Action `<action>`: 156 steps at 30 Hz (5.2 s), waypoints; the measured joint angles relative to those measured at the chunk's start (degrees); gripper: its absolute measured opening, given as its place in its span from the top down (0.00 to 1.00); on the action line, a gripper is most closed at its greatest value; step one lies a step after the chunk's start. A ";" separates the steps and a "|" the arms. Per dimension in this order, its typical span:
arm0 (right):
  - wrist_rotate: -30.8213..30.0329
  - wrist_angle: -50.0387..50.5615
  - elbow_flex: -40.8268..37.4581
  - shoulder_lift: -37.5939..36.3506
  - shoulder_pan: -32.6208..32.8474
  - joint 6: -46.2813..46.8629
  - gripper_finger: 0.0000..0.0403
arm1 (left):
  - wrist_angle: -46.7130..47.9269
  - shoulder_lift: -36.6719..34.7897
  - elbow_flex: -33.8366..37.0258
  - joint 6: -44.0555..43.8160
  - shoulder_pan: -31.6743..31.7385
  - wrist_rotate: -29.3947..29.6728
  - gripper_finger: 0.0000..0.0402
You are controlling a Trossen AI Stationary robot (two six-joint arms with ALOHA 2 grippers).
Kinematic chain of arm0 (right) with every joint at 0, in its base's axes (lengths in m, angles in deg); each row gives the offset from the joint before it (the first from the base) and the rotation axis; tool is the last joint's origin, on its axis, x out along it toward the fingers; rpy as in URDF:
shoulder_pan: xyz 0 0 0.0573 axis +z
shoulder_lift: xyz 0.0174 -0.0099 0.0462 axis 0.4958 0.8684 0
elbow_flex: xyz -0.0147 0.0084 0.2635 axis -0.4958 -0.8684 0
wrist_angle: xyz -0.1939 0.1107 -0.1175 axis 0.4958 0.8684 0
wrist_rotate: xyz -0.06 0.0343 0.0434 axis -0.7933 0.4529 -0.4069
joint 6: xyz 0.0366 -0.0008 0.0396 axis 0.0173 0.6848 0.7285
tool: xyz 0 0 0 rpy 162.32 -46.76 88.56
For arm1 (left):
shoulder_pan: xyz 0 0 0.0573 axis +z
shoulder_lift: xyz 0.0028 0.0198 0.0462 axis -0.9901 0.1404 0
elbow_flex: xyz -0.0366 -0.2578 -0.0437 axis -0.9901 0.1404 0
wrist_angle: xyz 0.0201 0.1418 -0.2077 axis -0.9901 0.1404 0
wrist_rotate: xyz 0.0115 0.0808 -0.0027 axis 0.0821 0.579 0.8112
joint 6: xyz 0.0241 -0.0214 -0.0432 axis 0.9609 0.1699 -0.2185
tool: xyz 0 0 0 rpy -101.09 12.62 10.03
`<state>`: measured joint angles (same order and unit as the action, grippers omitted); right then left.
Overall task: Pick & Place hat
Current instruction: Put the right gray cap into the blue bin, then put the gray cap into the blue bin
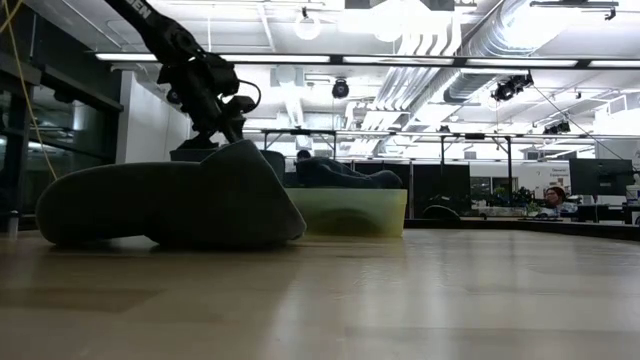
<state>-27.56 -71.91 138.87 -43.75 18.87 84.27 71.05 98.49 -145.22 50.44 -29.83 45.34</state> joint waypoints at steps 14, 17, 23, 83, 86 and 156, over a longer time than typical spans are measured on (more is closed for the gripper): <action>0.04 3.28 -0.02 7.99 0.00 0.46 0.55 | 5.34 0.00 -8.63 1.03 -0.02 12.41 0.44; 0.04 3.73 -0.02 9.26 0.00 0.46 0.55 | 7.56 0.00 -9.79 1.16 0.00 16.30 0.44; 0.04 4.18 -0.02 11.04 0.00 0.46 0.55 | 7.94 0.00 -9.97 0.48 -0.02 21.22 0.44; -1.09 7.20 -0.02 12.25 -0.04 -0.22 0.55 | 14.78 -0.74 -17.24 -2.97 -9.03 25.11 0.99; -1.09 7.20 -0.02 12.25 -0.02 -0.22 0.55 | 14.85 -0.74 -16.16 -3.13 -9.18 25.08 1.00; 1.25 10.93 -0.02 9.21 0.00 -1.55 0.55 | 27.88 0.30 -21.51 -1.36 -29.58 29.03 1.00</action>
<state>-26.31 -60.98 138.85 -34.54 18.87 82.72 98.93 98.79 -166.72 49.08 -59.41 74.38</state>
